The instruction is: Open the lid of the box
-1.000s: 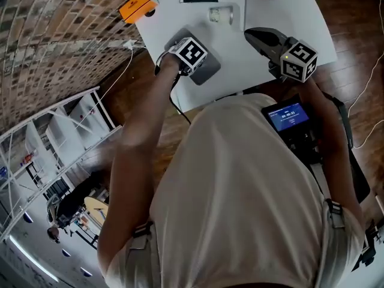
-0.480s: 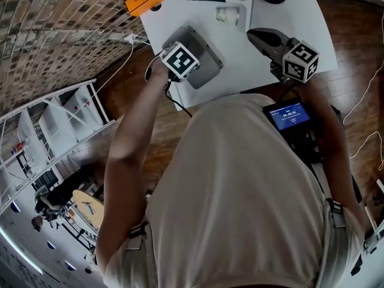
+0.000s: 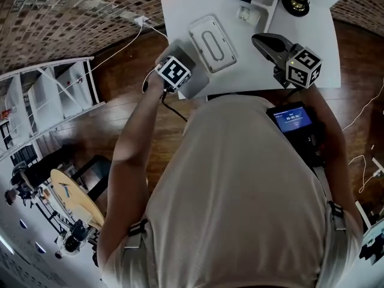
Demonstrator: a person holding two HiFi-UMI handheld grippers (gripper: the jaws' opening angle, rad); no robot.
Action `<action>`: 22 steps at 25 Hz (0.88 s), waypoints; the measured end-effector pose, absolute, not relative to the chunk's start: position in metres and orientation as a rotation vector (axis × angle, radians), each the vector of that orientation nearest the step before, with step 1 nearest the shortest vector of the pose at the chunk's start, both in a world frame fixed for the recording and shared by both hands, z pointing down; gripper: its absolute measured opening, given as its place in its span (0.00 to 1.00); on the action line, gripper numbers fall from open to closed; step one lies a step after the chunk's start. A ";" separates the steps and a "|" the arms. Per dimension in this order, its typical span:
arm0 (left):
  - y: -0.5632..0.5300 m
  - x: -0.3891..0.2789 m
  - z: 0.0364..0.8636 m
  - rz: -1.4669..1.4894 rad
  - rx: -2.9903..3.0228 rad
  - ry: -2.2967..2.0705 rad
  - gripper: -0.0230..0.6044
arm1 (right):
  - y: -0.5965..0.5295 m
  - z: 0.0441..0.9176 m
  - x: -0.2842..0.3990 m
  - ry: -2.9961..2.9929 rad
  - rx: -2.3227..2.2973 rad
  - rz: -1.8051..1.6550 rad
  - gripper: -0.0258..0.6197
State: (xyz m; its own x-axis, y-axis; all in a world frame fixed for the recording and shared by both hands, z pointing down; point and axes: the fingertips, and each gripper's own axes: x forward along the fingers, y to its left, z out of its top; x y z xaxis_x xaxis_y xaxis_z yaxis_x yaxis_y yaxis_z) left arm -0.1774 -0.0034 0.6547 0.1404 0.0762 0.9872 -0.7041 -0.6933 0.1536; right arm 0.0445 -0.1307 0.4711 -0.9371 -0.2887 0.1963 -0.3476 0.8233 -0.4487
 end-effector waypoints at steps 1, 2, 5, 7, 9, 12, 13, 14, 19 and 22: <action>0.003 -0.178 0.668 1.622 1.781 -0.583 0.50 | -0.129 0.470 0.044 -2.881 0.509 0.742 0.04; 0.009 -0.178 0.680 1.629 1.763 -0.560 0.50 | -0.127 0.470 0.045 -2.876 0.517 0.741 0.04; 0.007 -0.171 0.697 1.694 1.793 -0.507 0.50 | -0.123 0.466 0.053 -2.862 0.558 0.736 0.04; -0.001 -0.168 0.705 1.735 1.816 -0.494 0.50 | -0.120 0.464 0.060 -2.859 0.590 0.736 0.04; -0.005 -0.169 0.713 1.758 1.807 -0.489 0.50 | -0.117 0.464 0.065 -2.850 0.614 0.741 0.04; -0.008 -0.172 0.720 1.805 1.790 -0.455 0.51 | -0.115 0.468 0.070 -2.838 0.624 0.742 0.04; -0.008 -0.172 0.721 1.816 1.786 -0.443 0.51 | -0.115 0.469 0.072 -2.837 0.624 0.740 0.04; -0.008 -0.171 0.720 1.823 1.784 -0.438 0.51 | -0.115 0.469 0.072 -2.837 0.624 0.739 0.04; -0.007 -0.164 0.704 1.798 1.817 -0.500 0.62 | -0.116 0.465 0.064 -2.852 0.575 0.726 0.04; -0.019 -0.165 0.682 1.689 1.878 -0.663 0.60 | -0.119 0.465 0.050 -2.859 0.511 0.716 0.04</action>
